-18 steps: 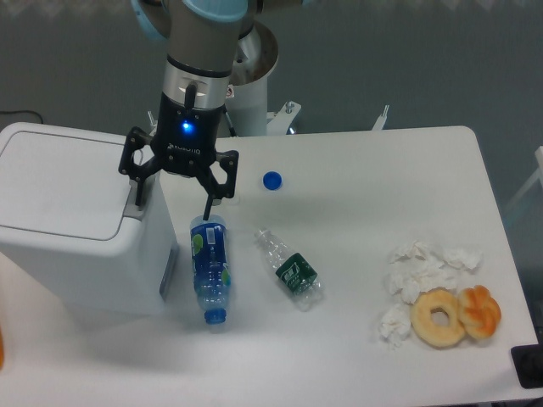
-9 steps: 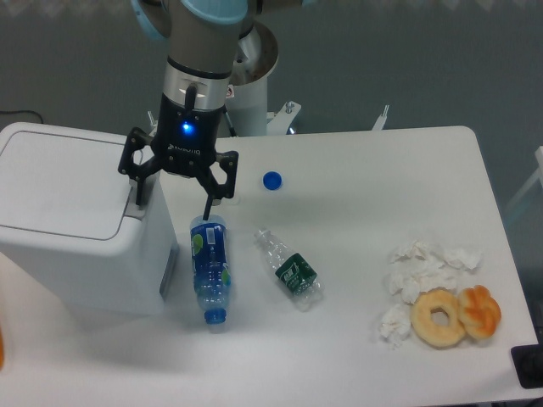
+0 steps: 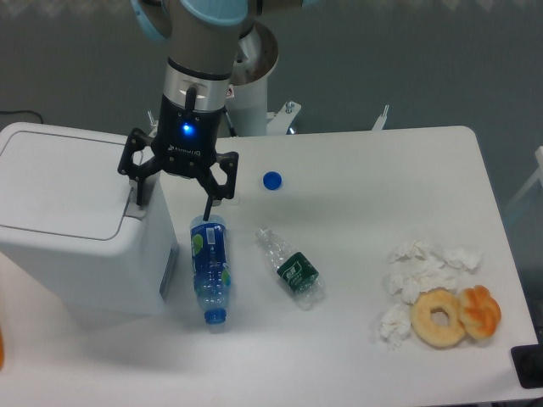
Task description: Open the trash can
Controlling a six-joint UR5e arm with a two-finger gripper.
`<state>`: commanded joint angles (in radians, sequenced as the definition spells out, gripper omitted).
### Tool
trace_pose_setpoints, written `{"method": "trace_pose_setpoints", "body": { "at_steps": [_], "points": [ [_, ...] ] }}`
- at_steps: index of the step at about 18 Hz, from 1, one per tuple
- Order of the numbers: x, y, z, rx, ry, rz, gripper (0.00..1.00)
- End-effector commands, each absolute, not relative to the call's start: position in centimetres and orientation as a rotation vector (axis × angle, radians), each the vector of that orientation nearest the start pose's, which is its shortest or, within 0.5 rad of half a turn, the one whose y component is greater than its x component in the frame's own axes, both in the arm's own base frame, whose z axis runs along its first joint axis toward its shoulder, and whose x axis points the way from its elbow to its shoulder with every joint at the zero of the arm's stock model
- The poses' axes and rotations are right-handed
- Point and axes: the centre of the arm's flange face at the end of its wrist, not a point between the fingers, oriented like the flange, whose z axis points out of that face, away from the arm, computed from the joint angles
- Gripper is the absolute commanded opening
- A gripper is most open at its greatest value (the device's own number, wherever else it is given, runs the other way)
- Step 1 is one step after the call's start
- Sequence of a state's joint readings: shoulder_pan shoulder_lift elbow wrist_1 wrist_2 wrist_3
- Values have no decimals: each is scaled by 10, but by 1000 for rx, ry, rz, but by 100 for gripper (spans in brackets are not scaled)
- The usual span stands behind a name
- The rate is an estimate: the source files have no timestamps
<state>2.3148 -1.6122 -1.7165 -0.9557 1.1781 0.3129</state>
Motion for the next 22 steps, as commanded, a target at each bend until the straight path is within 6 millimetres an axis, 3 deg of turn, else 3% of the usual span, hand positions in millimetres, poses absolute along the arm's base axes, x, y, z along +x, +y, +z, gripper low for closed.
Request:
{"method": "trace_pose_setpoints", "body": {
  "at_steps": [7,11,16,22],
  "points": [
    [-234,507,474,-2536,-440,-157,100],
    [-237,507,493,-2508,-429,-128,100],
    [-257,502,516,-2467,-452,-80,100],
    [-297,491,524,-2459,-416,1,100]
  ]
}}
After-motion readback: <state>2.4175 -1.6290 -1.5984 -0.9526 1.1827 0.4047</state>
